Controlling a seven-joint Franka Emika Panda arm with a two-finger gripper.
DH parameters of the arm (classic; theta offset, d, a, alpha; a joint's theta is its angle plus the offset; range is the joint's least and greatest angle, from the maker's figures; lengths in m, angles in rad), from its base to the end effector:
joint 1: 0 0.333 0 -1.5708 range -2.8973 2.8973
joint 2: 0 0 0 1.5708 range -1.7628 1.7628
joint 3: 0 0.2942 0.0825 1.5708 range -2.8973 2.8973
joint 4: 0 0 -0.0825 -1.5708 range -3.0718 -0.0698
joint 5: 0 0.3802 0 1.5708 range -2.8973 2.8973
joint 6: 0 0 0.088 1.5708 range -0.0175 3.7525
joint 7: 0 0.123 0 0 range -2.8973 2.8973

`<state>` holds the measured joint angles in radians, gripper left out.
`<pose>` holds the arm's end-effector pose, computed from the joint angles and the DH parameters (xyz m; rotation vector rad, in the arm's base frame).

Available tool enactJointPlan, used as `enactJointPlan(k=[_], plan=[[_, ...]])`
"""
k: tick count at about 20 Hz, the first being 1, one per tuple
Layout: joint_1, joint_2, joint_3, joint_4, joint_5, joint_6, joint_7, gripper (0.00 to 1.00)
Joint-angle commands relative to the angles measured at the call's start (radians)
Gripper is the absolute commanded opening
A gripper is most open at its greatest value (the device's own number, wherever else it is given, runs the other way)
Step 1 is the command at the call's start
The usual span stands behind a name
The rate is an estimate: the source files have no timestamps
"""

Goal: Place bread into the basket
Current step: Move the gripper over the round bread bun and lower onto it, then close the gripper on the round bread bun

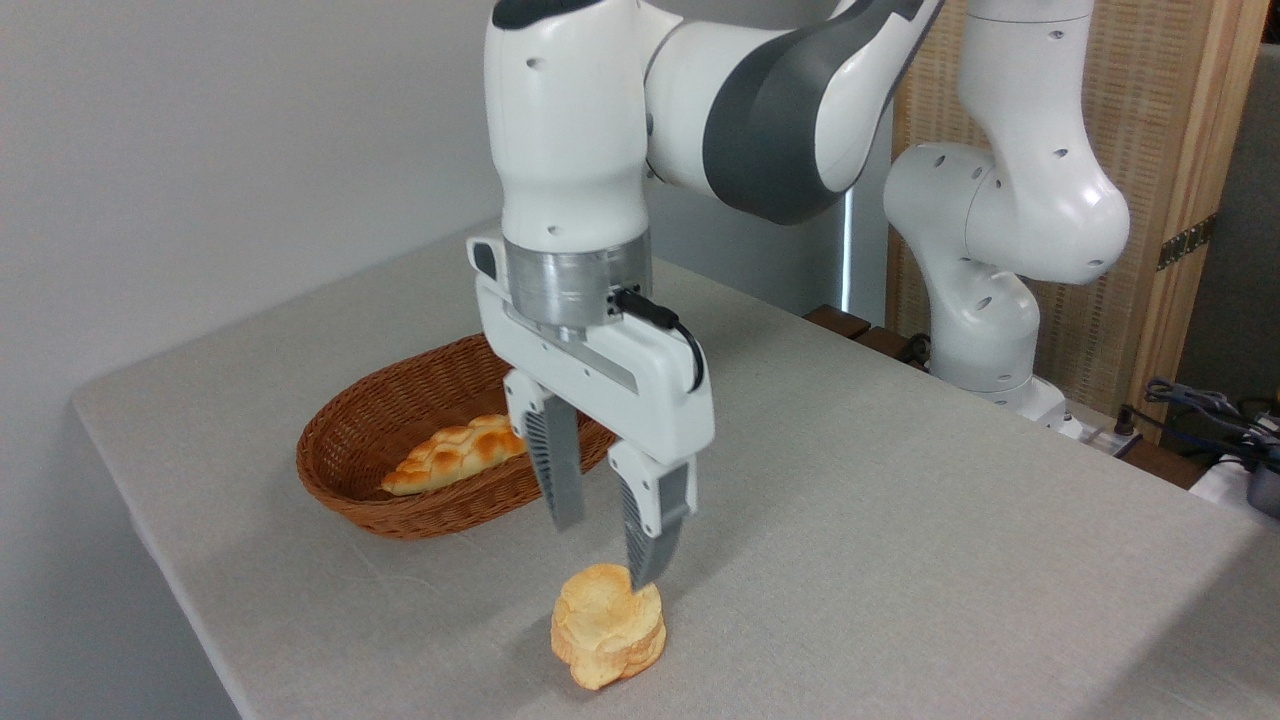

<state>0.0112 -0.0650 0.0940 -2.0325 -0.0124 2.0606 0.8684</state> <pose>0.5419 0.0570 0.4467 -2.8897 1.1505 -0.1402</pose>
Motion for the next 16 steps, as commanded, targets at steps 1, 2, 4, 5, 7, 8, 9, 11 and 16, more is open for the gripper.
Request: enactJointPlan(k=[1,2,4,5,7,8,9,11,16], plan=[[-0.007,-0.010,0.012,-0.051,0.032,0.049,0.006,1.00],[-0.007,-0.009,0.012,-0.058,0.032,0.061,0.006,1.00],[-0.008,-0.004,0.010,-0.074,0.032,0.082,0.011,1.00],[-0.008,0.001,0.007,-0.084,0.034,0.102,0.011,1.00],[-0.008,0.004,0.006,-0.101,0.034,0.131,0.011,1.00],[-0.008,0.007,0.004,-0.106,0.034,0.139,0.011,1.00],[-0.008,0.013,0.004,-0.107,0.034,0.144,0.012,1.00],[-0.011,0.020,0.001,-0.109,0.034,0.159,0.012,1.00],[-0.013,0.033,-0.002,-0.130,0.034,0.205,0.012,1.00]])
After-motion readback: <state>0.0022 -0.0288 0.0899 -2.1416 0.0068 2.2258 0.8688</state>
